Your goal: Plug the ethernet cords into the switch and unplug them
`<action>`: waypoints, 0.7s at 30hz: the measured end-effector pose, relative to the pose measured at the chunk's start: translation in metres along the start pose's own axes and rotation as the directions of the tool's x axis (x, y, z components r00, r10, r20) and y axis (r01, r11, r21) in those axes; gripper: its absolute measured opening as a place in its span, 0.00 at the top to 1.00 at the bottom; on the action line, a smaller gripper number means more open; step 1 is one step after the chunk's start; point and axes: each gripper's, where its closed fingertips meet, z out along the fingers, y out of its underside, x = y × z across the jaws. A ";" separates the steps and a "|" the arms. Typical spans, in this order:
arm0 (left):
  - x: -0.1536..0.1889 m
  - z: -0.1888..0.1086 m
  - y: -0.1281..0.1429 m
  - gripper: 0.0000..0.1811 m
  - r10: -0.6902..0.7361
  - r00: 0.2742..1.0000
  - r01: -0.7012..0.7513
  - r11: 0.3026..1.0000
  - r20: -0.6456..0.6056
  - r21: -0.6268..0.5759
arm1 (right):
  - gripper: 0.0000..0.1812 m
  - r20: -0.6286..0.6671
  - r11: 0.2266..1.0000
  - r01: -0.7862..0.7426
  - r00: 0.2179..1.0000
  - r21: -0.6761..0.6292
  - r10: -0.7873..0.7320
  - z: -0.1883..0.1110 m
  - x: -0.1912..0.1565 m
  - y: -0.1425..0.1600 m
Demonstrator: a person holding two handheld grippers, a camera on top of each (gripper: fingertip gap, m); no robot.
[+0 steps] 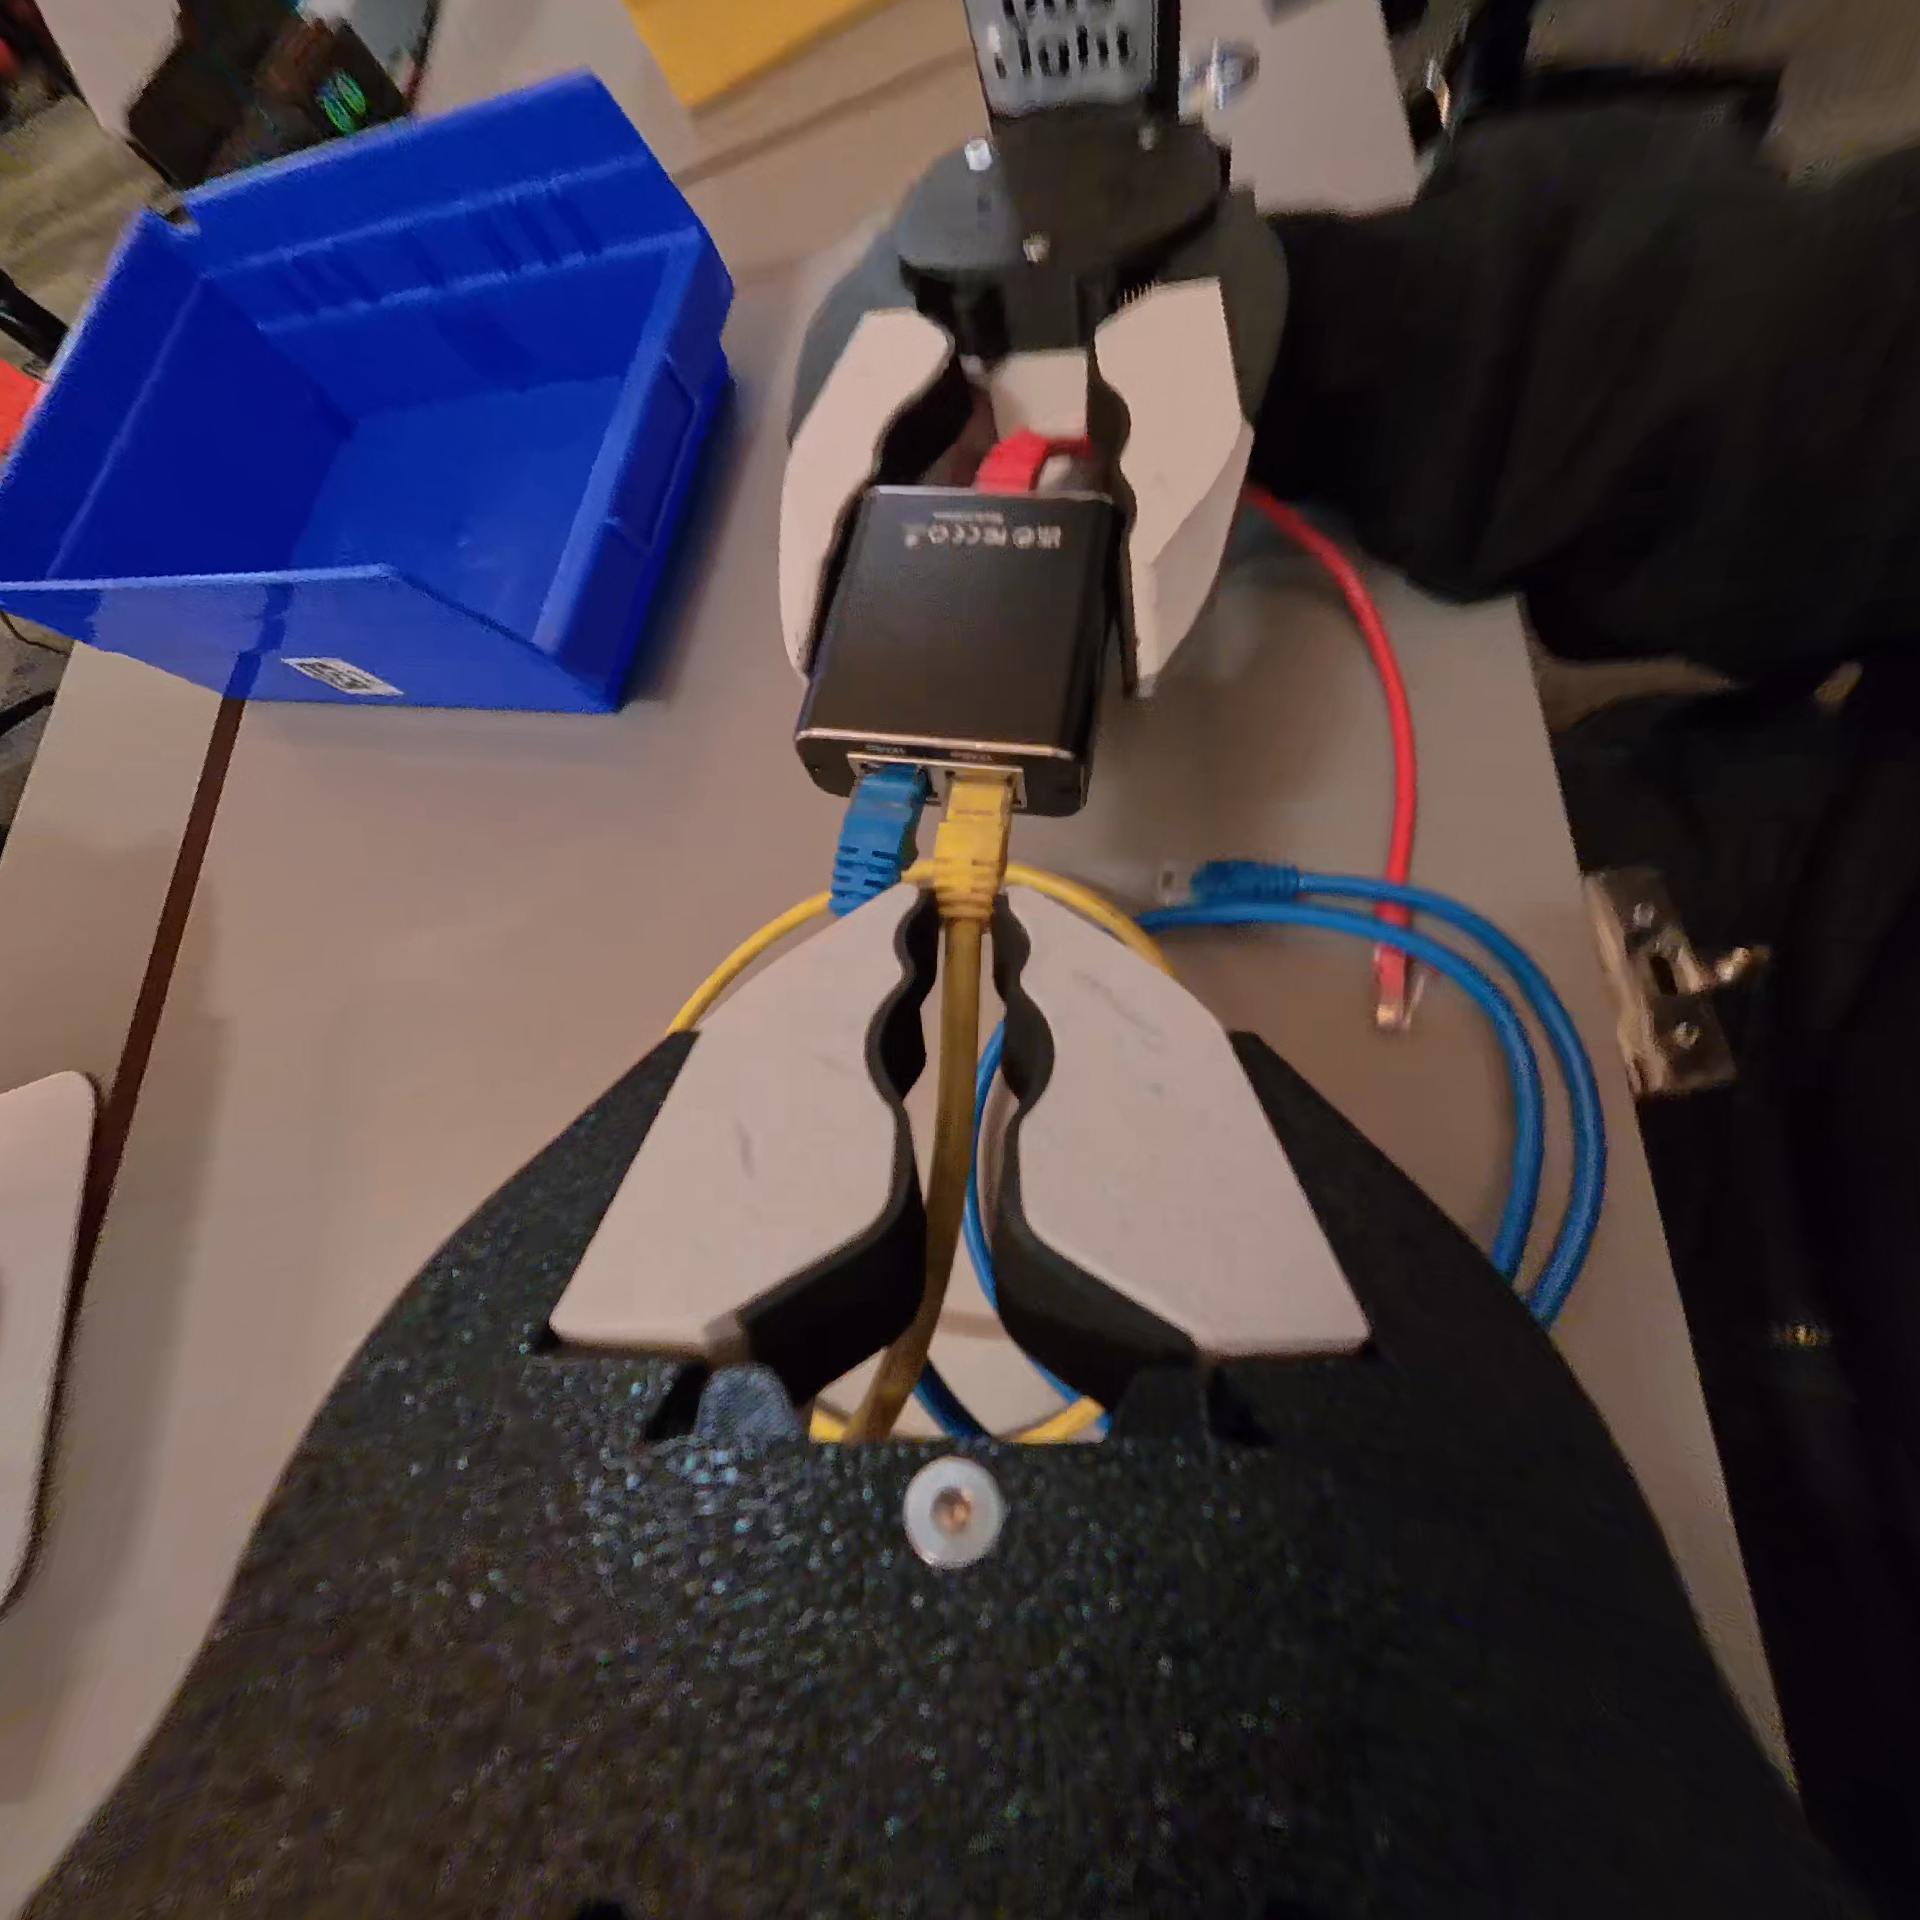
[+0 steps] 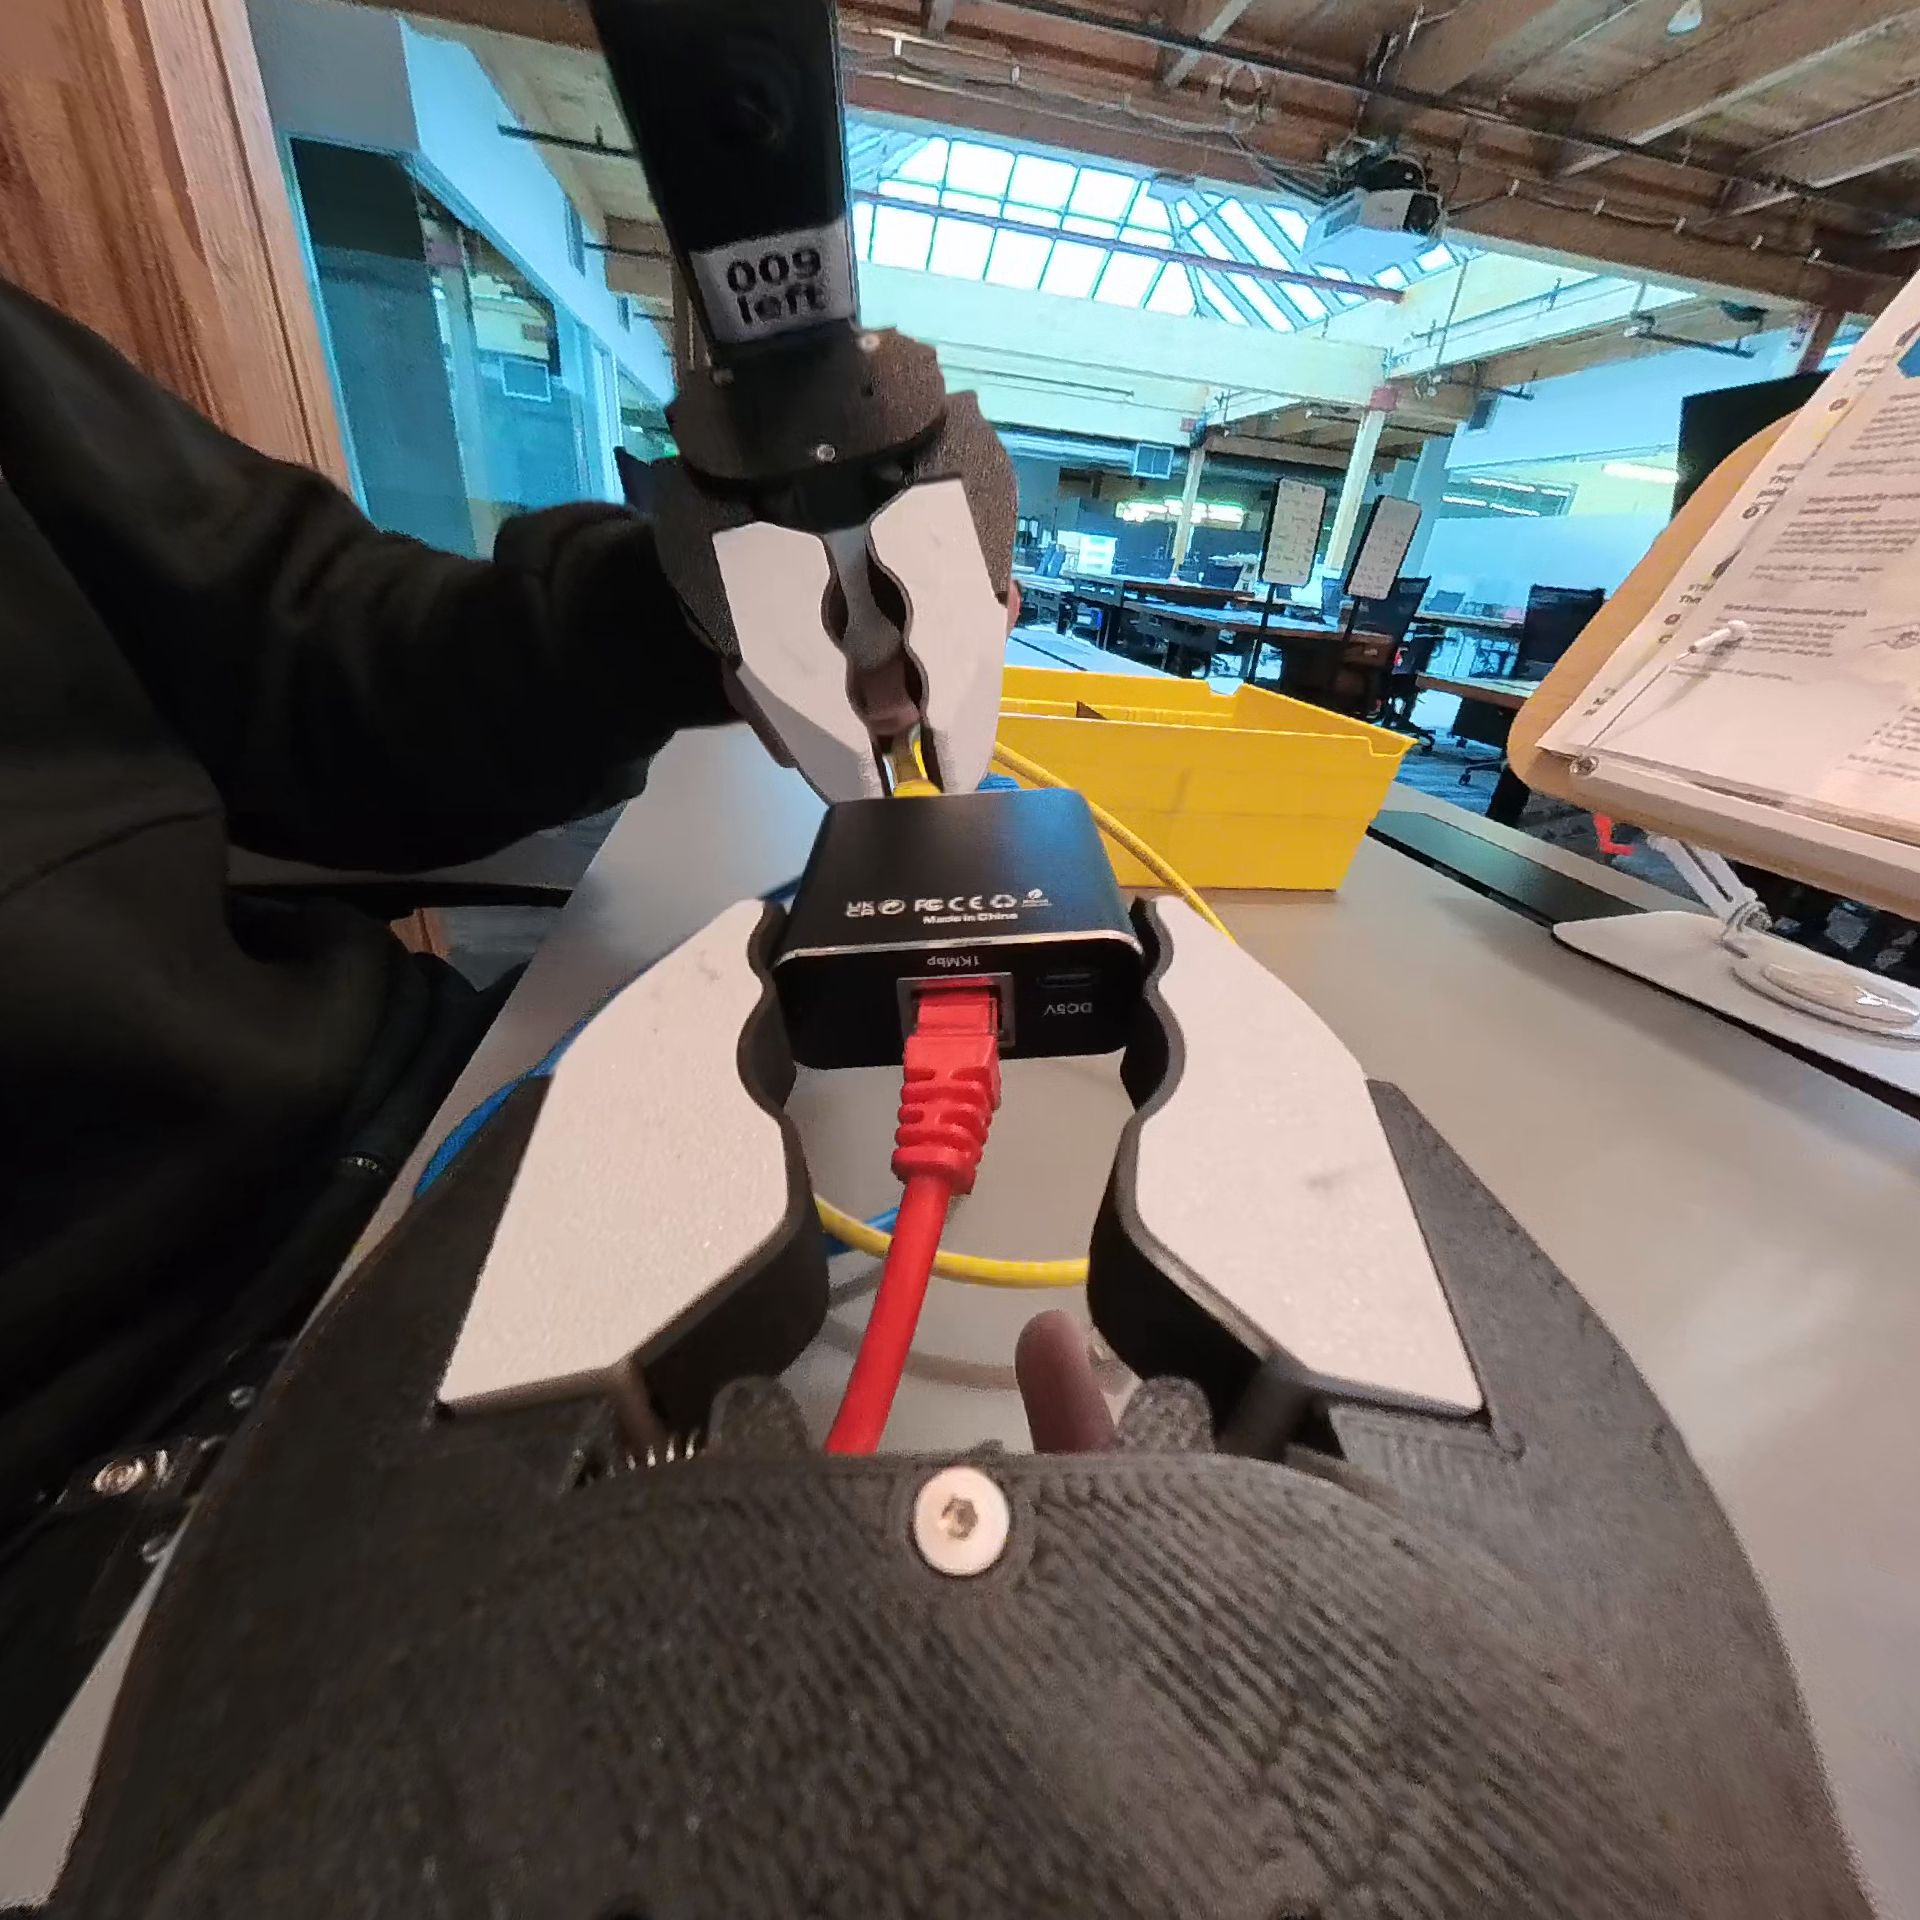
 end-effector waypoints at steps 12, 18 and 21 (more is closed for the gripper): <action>-0.048 -0.043 -0.009 0.83 -0.197 0.889 0.125 0.973 0.414 0.195 | 0.65 -0.220 0.992 0.119 0.967 -0.044 -0.125 0.001 0.031 0.003; -0.030 -0.025 0.005 0.76 -0.723 0.684 0.627 0.649 0.095 0.431 | 0.65 -0.455 0.962 0.249 0.848 -0.111 -0.272 0.013 0.059 -0.016; -0.027 -0.013 -0.006 0.71 -0.817 0.533 0.800 0.402 -0.220 0.445 | 0.65 -0.501 0.939 0.317 0.796 -0.133 -0.340 0.034 0.056 -0.028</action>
